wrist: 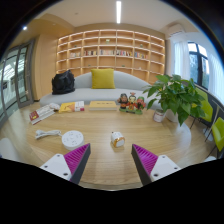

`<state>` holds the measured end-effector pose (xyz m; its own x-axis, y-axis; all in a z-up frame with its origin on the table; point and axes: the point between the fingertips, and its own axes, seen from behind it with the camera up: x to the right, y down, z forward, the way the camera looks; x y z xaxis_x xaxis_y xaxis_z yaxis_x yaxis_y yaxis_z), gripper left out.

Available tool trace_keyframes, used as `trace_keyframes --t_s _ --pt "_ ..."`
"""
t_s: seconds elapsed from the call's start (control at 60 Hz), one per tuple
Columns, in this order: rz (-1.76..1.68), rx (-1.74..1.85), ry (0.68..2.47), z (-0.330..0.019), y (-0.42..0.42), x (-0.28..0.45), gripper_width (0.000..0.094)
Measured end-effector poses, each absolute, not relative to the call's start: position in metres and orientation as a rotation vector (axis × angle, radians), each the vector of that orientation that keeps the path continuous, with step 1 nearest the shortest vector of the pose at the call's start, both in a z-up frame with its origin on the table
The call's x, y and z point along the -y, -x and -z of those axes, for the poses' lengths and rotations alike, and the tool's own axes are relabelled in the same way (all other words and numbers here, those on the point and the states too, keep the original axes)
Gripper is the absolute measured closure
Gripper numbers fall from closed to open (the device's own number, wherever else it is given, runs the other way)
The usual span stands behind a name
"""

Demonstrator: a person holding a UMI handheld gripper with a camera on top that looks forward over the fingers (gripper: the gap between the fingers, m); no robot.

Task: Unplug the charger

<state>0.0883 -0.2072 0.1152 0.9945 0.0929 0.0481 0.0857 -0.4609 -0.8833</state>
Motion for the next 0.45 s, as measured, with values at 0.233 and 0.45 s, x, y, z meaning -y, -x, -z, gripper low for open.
trace_keyframes --t_s 0.233,0.45 --pt "-0.01 0.155 2.03 -0.143 -0.087 0.256 0.0082" --pt "-0.016 0.153 2.013 -0.158 -0.091 0.27 0.0082"
